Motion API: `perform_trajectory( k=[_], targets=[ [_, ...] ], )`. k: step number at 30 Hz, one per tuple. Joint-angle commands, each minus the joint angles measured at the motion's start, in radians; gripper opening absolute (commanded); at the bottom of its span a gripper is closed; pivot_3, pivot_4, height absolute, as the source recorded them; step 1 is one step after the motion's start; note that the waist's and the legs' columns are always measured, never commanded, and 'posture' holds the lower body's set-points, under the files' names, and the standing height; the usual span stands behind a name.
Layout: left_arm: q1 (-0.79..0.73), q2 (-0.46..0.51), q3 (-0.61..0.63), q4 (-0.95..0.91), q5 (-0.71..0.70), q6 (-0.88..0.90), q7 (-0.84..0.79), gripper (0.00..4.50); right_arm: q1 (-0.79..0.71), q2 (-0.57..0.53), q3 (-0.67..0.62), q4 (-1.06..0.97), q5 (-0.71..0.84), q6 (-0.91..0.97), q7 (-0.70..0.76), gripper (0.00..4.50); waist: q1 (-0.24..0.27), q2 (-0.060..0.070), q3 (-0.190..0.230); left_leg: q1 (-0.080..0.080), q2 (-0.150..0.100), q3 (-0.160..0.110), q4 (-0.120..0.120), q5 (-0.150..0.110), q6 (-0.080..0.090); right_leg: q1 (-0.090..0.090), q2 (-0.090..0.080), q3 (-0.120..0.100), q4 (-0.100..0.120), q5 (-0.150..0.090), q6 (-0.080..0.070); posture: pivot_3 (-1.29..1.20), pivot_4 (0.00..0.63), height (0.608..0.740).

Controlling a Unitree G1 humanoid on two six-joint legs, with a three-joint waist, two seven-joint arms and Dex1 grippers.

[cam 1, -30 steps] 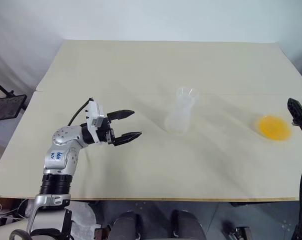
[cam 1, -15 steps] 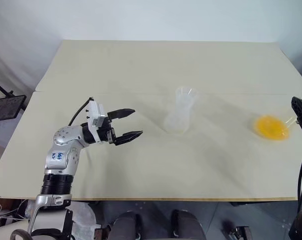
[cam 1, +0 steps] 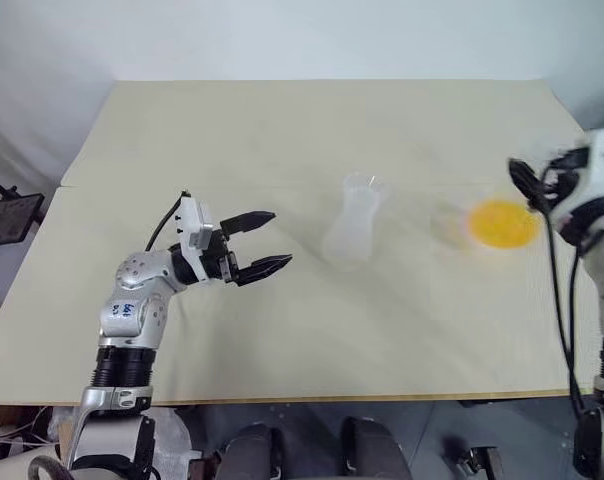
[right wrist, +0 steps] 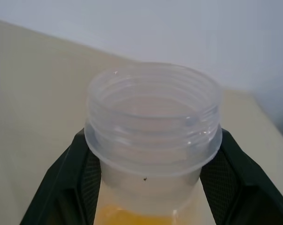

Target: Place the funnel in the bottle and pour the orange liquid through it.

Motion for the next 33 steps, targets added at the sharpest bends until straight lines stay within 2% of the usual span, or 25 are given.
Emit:
perform_trajectory(
  k=[1, 7, 11, 27, 33],
  targets=[
    [-0.009, -0.015, 0.008, -0.029, -0.02, -0.018, 0.019, 4.5, -0.013, 0.009, 0.063, -0.115, -0.099, -0.058, -0.027, 2.45, 0.008, 0.0, 0.0, -0.001, -0.001, -0.001, 0.0, 0.0, 0.0, 0.0, 0.0, -0.001, 0.0, 0.0, 0.0, 0.0, 0.15, 0.74],
    [-0.001, -0.032, 0.004, -0.035, -0.012, -0.028, 0.034, 4.5, -0.016, -0.039, 0.231, -0.129, -0.34, -0.189, -0.007, 2.45, 0.016, 0.0, 0.0, -0.004, -0.002, -0.002, 0.001, 0.0, 0.0, -0.001, -0.001, -0.002, -0.001, 0.0, 0.001, 0.0, 0.15, 0.74],
    [0.007, -0.035, -0.001, -0.041, -0.011, -0.032, 0.039, 4.5, -0.035, -0.031, 0.256, -0.111, -0.429, -0.255, -0.019, 2.45, 0.013, 0.0, 0.0, -0.014, -0.002, -0.002, 0.005, 0.0, 0.0, -0.011, -0.001, -0.003, 0.003, 0.0, 0.001, 0.0, 0.15, 0.74],
    [0.009, -0.056, -0.043, -0.033, 0.014, -0.098, 0.049, 4.5, -0.071, 0.011, 0.378, -0.037, -0.762, -0.505, -0.058, 2.45, 0.0, 0.0, 0.0, -0.014, -0.001, -0.003, 0.005, 0.0, 0.0, -0.011, 0.0, -0.004, 0.003, 0.0, 0.001, 0.0, 0.15, 0.74],
    [-0.001, -0.071, -0.052, -0.018, 0.022, -0.11, 0.051, 4.5, -0.08, 0.028, 0.381, -0.01, -0.846, -0.546, -0.088, 2.45, 0.0, 0.0, 0.0, -0.014, -0.001, -0.003, 0.005, 0.0, 0.0, -0.011, -0.001, -0.004, 0.003, 0.0, 0.001, 0.0, 0.15, 0.74]
  ],
)
